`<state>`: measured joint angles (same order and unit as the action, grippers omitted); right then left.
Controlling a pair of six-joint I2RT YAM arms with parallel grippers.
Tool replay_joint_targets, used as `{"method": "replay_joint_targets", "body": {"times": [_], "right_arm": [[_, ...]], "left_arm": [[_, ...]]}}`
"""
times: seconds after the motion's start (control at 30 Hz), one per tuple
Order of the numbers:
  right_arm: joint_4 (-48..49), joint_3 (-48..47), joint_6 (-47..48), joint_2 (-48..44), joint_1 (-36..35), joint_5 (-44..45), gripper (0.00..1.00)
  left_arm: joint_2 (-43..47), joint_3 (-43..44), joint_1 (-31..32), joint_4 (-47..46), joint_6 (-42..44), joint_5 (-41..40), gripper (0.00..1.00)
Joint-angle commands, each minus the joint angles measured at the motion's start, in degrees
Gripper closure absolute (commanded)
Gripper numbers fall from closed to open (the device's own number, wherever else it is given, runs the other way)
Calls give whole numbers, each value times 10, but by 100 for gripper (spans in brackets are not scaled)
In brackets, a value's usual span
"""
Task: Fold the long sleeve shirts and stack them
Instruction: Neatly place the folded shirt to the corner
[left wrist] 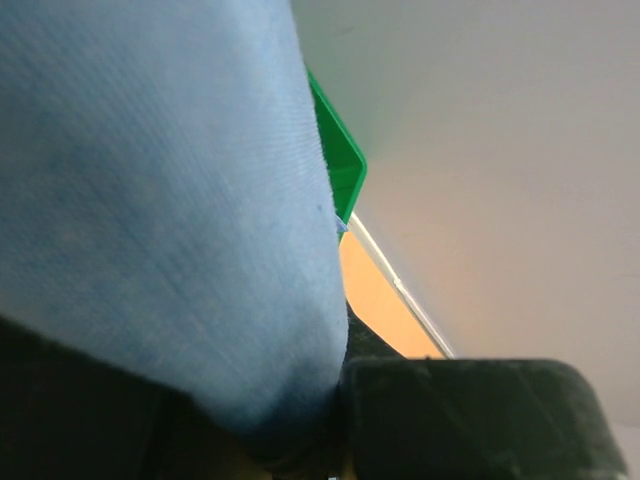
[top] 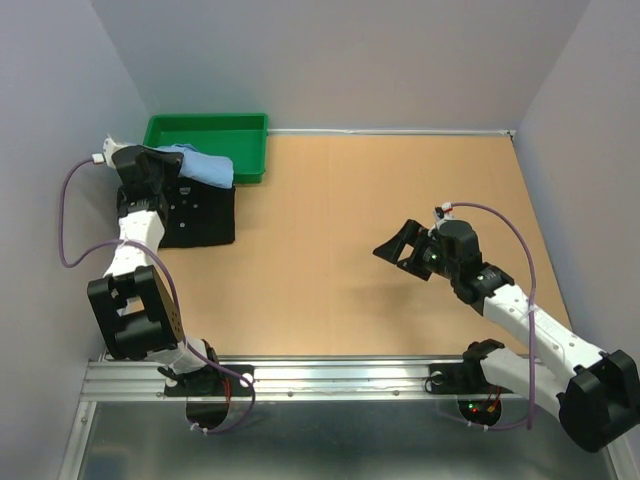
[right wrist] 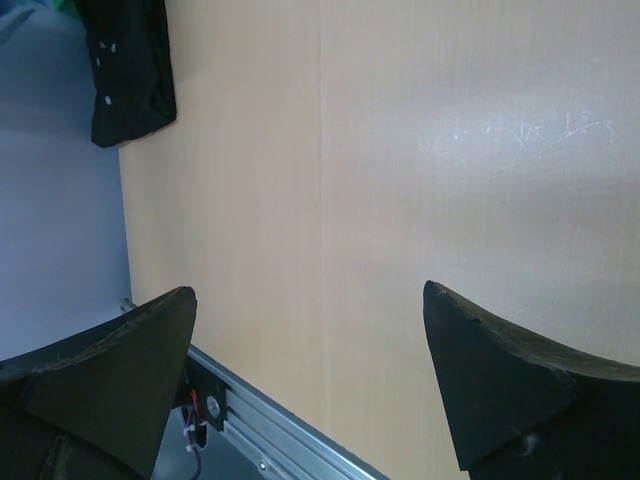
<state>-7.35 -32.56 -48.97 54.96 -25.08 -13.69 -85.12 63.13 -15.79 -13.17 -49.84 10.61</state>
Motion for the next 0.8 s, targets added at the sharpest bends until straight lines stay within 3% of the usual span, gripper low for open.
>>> {"method": "replay_joint_targets", "body": {"times": [0.0,0.3,0.77], "right_arm": [[5,-43,11,3,6,9,0],[5,-40,15,7,8,0,0],[5,-31,19,3,8,-9,0]], "left_arm": [[12,-41,-10,-89,0,29,100],[29,-179,-22,-149,34,19,100],[20,-288,-45,-241,55,-2,100]]}}
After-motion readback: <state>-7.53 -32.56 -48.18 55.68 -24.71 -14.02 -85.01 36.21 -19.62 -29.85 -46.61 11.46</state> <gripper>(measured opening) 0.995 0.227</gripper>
